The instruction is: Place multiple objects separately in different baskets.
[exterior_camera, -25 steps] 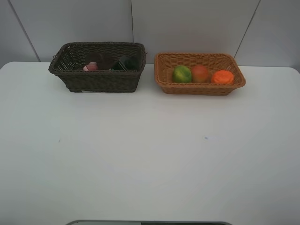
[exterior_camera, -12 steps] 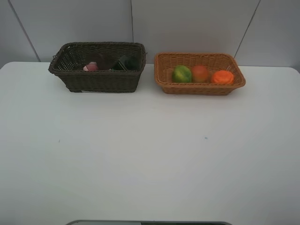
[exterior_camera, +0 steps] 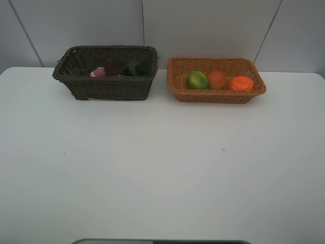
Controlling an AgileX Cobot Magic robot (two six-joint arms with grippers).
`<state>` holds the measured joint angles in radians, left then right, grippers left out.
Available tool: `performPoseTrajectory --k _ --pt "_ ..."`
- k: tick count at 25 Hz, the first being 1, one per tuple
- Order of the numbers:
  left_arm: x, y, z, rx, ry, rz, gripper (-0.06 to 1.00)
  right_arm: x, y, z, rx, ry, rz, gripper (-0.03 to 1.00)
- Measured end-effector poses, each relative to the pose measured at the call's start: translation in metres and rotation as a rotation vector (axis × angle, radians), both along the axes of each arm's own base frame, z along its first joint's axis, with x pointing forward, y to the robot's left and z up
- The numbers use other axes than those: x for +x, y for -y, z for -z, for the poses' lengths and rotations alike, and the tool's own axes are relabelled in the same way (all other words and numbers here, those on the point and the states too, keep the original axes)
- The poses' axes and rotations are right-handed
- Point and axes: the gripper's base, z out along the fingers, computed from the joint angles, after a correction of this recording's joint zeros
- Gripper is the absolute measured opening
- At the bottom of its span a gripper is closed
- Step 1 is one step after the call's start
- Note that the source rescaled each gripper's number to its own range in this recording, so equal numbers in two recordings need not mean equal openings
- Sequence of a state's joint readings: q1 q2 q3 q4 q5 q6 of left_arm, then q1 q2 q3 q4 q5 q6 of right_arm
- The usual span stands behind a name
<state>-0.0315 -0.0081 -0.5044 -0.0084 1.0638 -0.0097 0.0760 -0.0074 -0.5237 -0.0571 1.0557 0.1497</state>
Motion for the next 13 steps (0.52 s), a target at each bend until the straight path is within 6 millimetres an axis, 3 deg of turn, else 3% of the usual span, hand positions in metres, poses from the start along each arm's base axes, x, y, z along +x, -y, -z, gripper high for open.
performPoseTrajectory --k 13 --pt "0.0 0.0001 0.0 -0.001 0.0 0.001 0.92 0.0 0.0 0.0 0.0 0.0 0.0 0.52"
